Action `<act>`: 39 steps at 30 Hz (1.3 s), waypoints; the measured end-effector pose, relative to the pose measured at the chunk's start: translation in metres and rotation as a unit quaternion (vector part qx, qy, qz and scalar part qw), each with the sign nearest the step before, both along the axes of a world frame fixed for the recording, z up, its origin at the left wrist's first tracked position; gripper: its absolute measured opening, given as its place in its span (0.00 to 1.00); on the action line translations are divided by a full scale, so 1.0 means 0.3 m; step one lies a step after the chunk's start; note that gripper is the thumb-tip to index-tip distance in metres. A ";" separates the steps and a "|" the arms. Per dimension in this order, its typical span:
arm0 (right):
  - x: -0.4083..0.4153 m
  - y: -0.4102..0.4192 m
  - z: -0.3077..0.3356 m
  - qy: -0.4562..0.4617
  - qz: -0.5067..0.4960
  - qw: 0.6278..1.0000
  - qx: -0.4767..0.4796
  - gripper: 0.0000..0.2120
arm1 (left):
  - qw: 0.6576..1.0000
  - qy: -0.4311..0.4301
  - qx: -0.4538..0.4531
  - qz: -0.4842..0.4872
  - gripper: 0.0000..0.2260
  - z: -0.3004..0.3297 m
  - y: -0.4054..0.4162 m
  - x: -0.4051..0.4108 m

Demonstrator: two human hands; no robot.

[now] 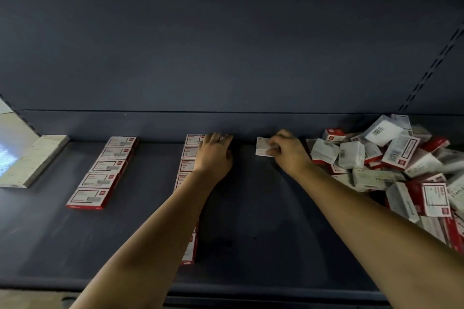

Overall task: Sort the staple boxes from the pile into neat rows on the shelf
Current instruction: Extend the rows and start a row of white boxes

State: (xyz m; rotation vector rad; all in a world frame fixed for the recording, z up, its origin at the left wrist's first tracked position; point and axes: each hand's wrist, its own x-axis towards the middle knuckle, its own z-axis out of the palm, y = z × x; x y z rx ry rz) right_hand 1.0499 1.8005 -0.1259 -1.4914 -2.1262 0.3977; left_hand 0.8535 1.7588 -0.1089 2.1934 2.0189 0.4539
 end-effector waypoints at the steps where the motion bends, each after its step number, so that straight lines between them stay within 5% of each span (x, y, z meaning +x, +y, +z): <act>1: -0.002 -0.004 -0.009 0.007 0.006 1.000 0.010 0.08 | 1.000 0.007 -0.011 0.005 0.22 -0.010 0.001 -0.004; 20: -0.035 0.003 -0.051 -0.089 0.020 0.989 0.113 0.13 | 0.998 0.046 -0.017 -0.048 0.29 -0.060 0.014 -0.054; 27: -0.079 -0.033 0.019 -0.140 -0.048 0.989 0.017 0.15 | 0.986 -0.167 0.019 -0.007 0.18 -0.005 -0.032 -0.100; 39: -0.233 -0.329 -0.041 0.079 -0.010 0.997 -0.010 0.13 | 0.989 -0.143 0.026 0.001 0.16 -0.060 -0.289 -0.360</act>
